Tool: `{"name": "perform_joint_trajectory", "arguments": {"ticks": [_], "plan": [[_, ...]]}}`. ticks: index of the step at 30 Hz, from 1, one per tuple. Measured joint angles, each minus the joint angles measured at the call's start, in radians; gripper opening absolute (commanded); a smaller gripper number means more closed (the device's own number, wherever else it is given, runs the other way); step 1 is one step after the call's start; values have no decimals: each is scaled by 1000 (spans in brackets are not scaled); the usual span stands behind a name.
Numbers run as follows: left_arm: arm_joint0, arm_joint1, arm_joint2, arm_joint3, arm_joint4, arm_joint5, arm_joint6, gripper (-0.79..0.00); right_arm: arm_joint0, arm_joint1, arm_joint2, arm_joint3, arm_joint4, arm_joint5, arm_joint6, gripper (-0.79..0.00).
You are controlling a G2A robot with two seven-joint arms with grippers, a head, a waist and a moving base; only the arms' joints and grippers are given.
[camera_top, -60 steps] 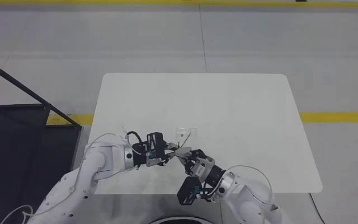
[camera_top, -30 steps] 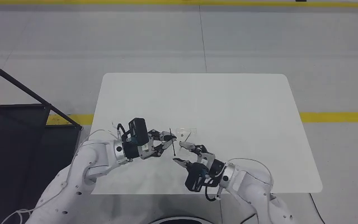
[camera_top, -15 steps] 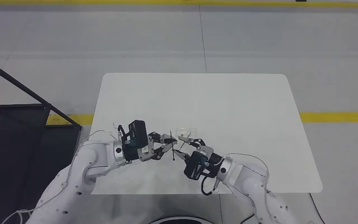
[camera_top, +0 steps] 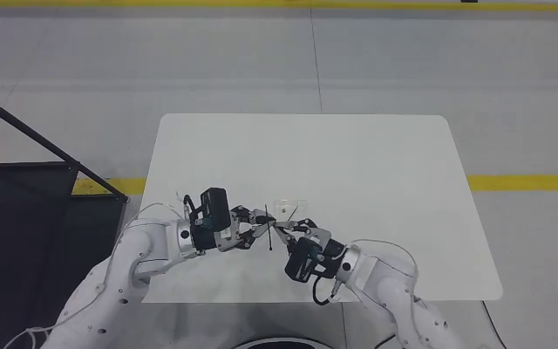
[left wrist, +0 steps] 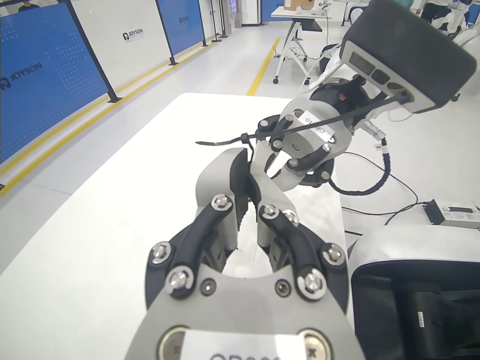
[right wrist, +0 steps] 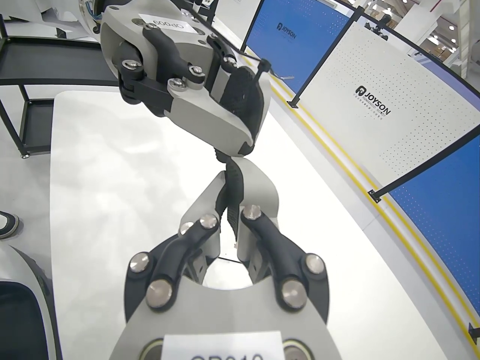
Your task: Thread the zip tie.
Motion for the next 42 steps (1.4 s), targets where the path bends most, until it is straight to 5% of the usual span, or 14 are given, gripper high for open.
{"name": "perform_joint_trajectory", "arguments": {"ticks": [8,11,14,29,40,42], "plan": [[0,-2,-3,3,-4,-1,-2,-785,-5,0,2,-2,-4,3,-2,-785],[-2,-3,-4,8,-11,-3,-2,-560,-8,0,4,-2,-3,6,-3,-785],[-3,-4,-7,11,-18,-7,-6,-505,-11,0,8,-1,3,11,-2,-785],[-14,-4,-11,28,-46,-54,-51,-489,-31,-2,40,2,72,46,-15,-785],[-7,10,-66,132,-272,-150,-50,-434,-5,8,71,58,184,-153,-76,-785],[-13,19,-38,147,-384,-150,-91,-326,5,10,71,69,188,-203,-93,-785]]}}
